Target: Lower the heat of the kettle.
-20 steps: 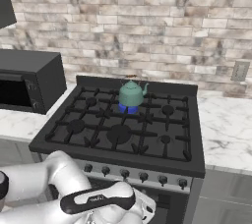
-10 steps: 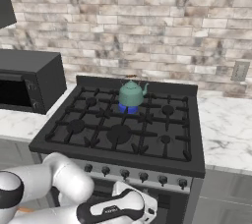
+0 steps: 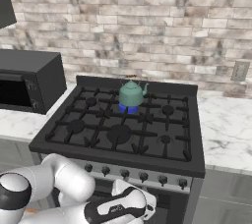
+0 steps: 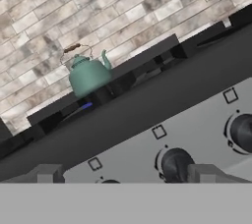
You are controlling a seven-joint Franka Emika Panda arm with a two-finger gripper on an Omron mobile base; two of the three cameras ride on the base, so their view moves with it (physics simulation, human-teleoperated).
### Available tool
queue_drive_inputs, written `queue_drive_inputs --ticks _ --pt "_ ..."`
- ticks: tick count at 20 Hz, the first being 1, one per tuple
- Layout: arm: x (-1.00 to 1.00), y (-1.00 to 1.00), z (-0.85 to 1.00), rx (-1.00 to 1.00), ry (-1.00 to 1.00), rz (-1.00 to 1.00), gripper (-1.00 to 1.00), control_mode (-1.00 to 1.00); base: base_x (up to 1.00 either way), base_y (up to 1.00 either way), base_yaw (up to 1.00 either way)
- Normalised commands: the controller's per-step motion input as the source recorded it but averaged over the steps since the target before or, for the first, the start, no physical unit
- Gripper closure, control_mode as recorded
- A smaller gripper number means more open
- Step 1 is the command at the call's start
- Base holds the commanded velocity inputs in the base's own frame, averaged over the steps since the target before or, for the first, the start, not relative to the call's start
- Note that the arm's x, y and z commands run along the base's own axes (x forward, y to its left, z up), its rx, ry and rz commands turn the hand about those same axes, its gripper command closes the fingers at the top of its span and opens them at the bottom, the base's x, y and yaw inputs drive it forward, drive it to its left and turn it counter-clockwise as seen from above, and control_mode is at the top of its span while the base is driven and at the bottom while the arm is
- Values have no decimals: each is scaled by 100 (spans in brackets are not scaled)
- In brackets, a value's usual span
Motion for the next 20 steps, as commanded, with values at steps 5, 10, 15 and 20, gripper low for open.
queue_drive_inputs --ticks 5,10,15,20 --pt "15 0 -4 -1 -1 -2 -100 -100 0 0 0" --pt "17 0 -5 0 -2 0 -100 -100 0 0 0" --pt "17 -3 -10 0 -1 0 -100 -100 0 0 0" --pt "10 -11 -20 0 -3 0 -100 -100 0 0 0"
